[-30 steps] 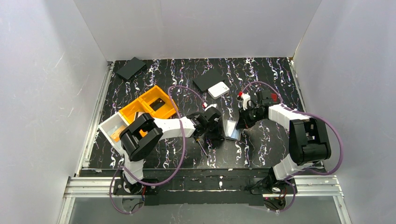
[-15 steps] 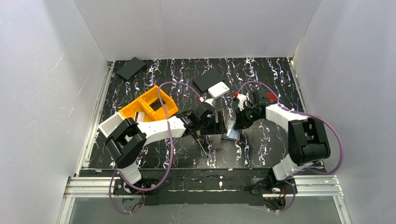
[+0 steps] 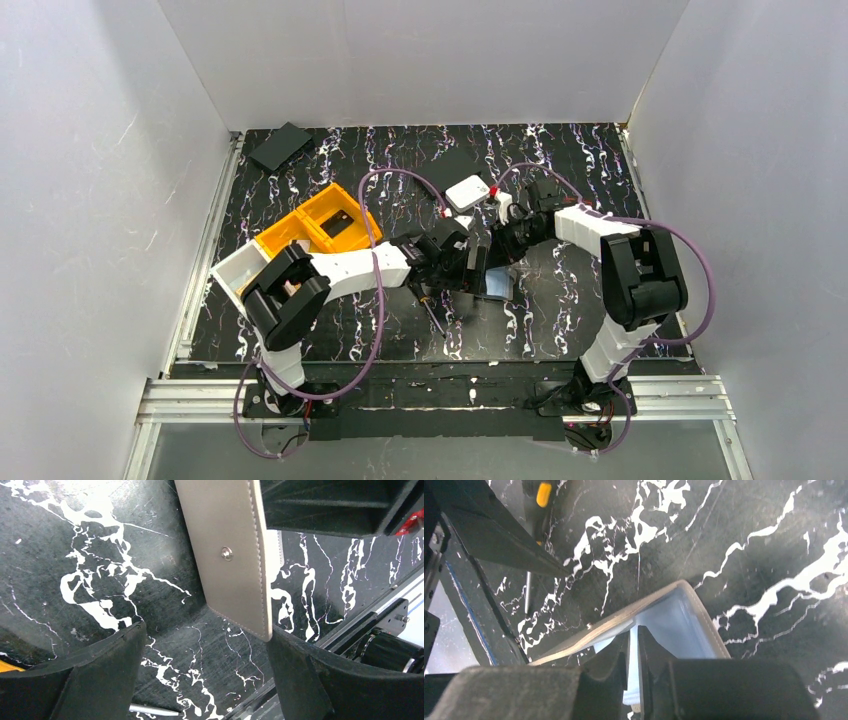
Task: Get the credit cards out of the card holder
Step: Open the card holder at the center of the board.
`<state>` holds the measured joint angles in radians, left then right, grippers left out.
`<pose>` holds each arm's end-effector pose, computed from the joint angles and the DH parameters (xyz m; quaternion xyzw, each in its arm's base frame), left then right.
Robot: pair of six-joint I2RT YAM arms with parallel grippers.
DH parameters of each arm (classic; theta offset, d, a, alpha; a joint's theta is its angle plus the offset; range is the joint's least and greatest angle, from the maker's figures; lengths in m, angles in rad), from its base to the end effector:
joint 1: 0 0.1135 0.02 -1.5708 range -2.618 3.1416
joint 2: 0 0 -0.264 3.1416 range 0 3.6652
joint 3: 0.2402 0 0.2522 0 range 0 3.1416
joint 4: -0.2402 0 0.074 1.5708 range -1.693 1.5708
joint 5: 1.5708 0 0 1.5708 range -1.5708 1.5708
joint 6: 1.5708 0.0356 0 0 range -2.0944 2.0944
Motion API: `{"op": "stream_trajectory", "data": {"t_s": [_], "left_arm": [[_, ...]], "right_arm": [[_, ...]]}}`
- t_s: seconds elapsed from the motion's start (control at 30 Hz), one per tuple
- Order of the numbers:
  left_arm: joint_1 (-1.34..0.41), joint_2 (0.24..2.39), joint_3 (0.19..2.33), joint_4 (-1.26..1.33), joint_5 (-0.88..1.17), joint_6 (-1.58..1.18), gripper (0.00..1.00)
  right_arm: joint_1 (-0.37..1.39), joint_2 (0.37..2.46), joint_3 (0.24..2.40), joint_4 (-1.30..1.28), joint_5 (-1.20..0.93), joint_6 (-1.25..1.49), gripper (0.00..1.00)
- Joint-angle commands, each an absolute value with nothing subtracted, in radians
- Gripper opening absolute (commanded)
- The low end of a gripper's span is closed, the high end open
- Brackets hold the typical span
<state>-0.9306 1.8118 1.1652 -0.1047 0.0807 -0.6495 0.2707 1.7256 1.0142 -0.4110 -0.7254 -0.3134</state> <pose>0.2335 -0.3182 0.1954 0.1443 0.9052 -0.3088 0.2539 0.3108 0.1107 0.1692 -0.3380 0.8502 0.3414 0.2152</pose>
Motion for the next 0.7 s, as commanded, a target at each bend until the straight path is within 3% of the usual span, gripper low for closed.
{"op": "stream_trajectory", "data": {"t_s": [0.0,0.17,0.27,0.33,0.37,0.47,0.67], "left_arm": [[-0.929,1.789,1.183,-0.146,0.025,-0.638,0.87],[-0.928,1.509,0.992,-0.133,-0.080,-0.711,0.85],[-0.932,1.373,0.926,-0.070,0.053,-0.745,0.75],[-0.950,1.400,0.938,0.044,0.128,-0.778,0.59],[-0.958,1.437,0.968,0.052,0.142,-0.782,0.50],[-0.973,1.592,1.071,0.060,0.144,-0.765,0.35],[-0.970,1.706,1.085,0.069,0.074,-0.752,0.24]], "right_arm": [[0.303,1.761,1.096,-0.448,-0.787,-0.300,0.19],[0.395,1.772,1.065,-0.397,-0.689,-0.285,0.21],[0.425,1.814,1.065,-0.387,-0.639,-0.275,0.21],[0.431,1.825,1.058,-0.382,-0.645,-0.265,0.18],[0.436,1.829,1.057,-0.385,-0.657,-0.268,0.12],[0.439,1.830,1.055,-0.394,-0.685,-0.278,0.04],[0.439,1.823,1.051,-0.407,-0.710,-0.289,0.04]]}}
